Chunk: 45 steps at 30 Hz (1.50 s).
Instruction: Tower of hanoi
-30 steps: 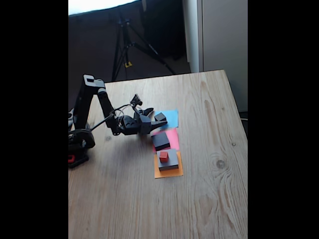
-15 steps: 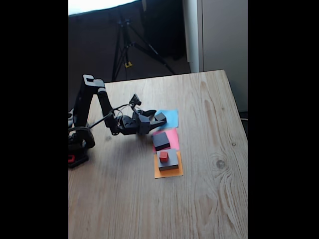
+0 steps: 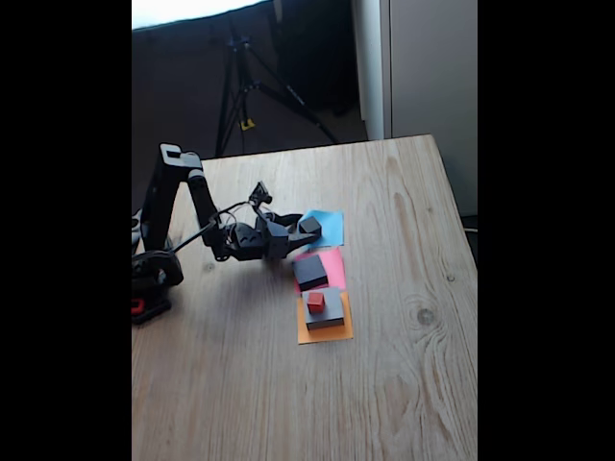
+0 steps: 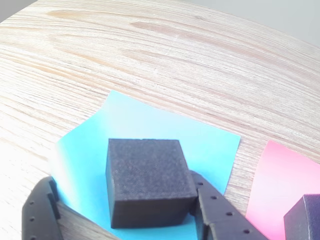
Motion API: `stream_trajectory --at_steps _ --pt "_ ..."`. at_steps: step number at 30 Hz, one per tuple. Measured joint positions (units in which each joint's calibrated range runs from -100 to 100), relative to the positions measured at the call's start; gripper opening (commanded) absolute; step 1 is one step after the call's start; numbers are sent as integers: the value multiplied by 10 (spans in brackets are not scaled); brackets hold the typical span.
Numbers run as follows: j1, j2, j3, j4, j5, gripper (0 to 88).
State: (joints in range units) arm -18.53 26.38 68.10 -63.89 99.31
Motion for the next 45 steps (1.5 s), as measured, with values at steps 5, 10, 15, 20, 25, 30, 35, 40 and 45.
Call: stream_trajectory --at_steps 5,10,15,20,25,30,35,40,45 --pt "0 0 0 -2 0 366" --pt "0 1 0 -2 0 392" --pt "0 1 0 -2 0 431" --pt "0 1 0 -2 0 442" --pt "0 -1 -3 -2 0 443" --pt "0 -8 -6 -2 0 428" --pt "1 -14 -6 -2 0 422" --pt "1 -14 -6 -2 0 392" --pt "1 -15 -6 -2 0 325"
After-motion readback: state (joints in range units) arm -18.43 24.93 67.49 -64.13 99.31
